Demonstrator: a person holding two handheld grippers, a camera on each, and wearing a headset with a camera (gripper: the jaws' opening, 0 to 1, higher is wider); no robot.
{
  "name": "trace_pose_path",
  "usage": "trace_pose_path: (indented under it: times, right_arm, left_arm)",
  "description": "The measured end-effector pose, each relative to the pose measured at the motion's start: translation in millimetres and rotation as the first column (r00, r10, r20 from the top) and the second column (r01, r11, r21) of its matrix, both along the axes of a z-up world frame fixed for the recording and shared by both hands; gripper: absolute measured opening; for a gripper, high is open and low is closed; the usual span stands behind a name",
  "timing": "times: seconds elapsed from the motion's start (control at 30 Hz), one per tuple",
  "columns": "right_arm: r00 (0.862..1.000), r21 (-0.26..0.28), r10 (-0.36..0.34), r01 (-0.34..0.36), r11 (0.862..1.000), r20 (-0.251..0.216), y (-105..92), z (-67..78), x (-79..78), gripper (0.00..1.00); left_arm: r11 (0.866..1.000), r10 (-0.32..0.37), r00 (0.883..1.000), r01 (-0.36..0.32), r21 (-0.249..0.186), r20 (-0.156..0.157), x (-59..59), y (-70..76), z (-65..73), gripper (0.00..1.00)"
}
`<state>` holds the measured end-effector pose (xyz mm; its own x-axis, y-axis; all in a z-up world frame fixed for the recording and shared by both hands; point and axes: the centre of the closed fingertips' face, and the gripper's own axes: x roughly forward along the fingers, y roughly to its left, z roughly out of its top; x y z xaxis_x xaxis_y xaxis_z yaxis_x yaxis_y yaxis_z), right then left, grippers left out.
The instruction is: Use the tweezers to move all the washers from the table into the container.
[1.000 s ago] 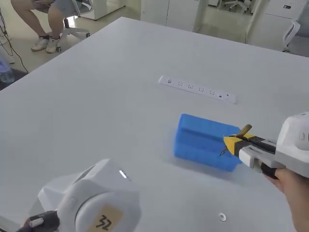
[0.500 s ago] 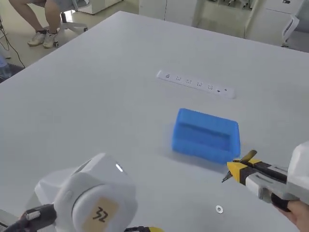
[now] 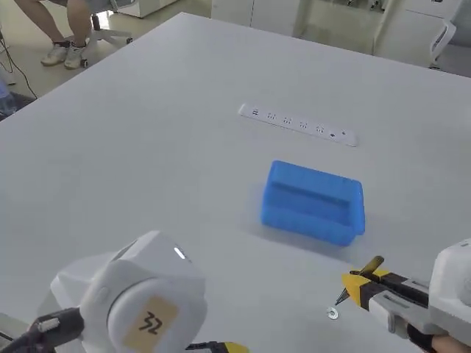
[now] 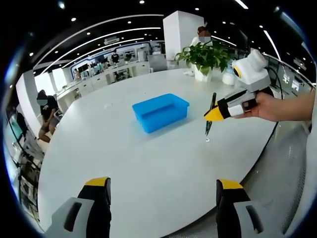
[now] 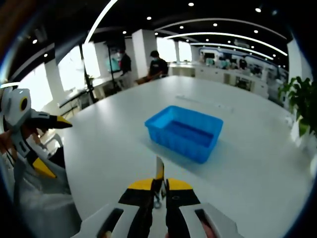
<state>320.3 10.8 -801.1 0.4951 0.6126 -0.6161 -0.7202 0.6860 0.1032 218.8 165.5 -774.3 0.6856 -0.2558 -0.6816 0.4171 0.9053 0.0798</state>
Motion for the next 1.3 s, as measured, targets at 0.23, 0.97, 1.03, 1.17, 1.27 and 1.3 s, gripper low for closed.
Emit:
trace_pose_path:
  times: [0.23,0.97,1.03,1.17,1.27,1.3]
  right_arm:
    - [1.000,0.001,-0.011,0.011,1.000,-0.011,-0.5,-7.3,-1.7,0.04]
    - [0.999,0.014,-0.030,0.030,0.999,0.030,-1.9,-10.0,-4.3,0.03]
    - [0.999,0.014,-0.031,0.030,0.999,0.029,-2.1,-9.8,-4.9,0.02]
    - [0.999,-0.013,-0.017,0.017,1.000,0.040,-1.1,-9.3,-6.3,0.02]
    - [1.000,-0.018,-0.028,0.028,0.999,0.009,0.4,-8.2,-4.5,0.03]
    - [1.000,-0.024,-0.025,0.025,0.999,0.011,0.7,-8.2,-4.1,0.03]
  left_arm:
    - [1.000,0.002,1.000,-0.002,0.004,-0.003,-0.8,0.9,-0.5,0.90]
    - [1.000,-0.011,1.000,0.011,0.001,-0.007,2.1,-3.8,-2.1,0.89]
    - [1.000,-0.014,1.000,0.014,-0.001,-0.006,2.8,-4.2,-2.5,0.89]
    - [1.000,-0.016,1.000,0.016,-0.002,-0.007,4.0,-3.5,-3.0,0.89]
    - [1.000,-0.018,1.000,0.018,0.001,-0.008,3.9,-2.9,-3.4,0.89]
    - [1.000,-0.020,1.000,0.020,0.002,-0.008,3.6,-2.7,-3.5,0.89]
